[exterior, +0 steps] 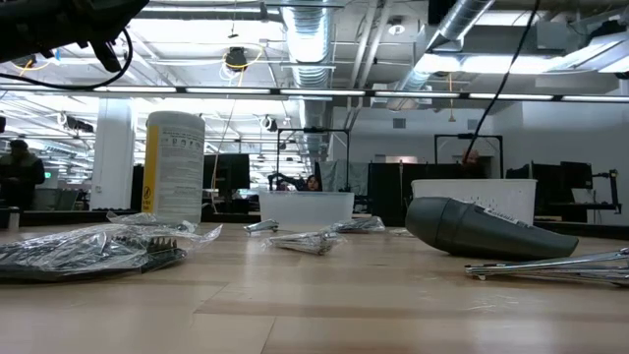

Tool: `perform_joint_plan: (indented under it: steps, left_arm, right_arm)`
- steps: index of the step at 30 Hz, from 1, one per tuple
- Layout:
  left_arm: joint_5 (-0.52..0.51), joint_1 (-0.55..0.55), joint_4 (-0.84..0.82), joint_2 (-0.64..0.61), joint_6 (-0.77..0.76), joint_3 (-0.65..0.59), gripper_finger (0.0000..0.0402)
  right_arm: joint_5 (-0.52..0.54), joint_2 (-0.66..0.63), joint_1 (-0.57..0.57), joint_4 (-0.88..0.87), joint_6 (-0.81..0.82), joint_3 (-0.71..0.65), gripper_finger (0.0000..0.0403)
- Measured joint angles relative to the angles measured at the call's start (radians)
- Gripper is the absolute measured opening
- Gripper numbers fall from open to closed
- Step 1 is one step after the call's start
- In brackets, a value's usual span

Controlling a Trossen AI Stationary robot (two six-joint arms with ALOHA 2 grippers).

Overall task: Pick & Place Travel size toiletries
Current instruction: Put the gray deodorant into the white basket

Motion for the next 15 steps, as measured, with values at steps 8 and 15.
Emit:
perform_joint_plan:
  steps: [8, 15]
  left_arm:
    - [0.0, 0.0, 0.002, 0.008, 0.0, 0.0, 0.0002]
    - [0.001, 0.0, 0.0, 0.01, 0.0, 0.0, 0.0002]
  right_arm:
    - [0.025, 0.212, 0.006, 0.01, -0.09, 0.0, 0.032]
    - [0.025, 0.325, 0.016, 0.042, -0.112, -0.046, 0.0317]
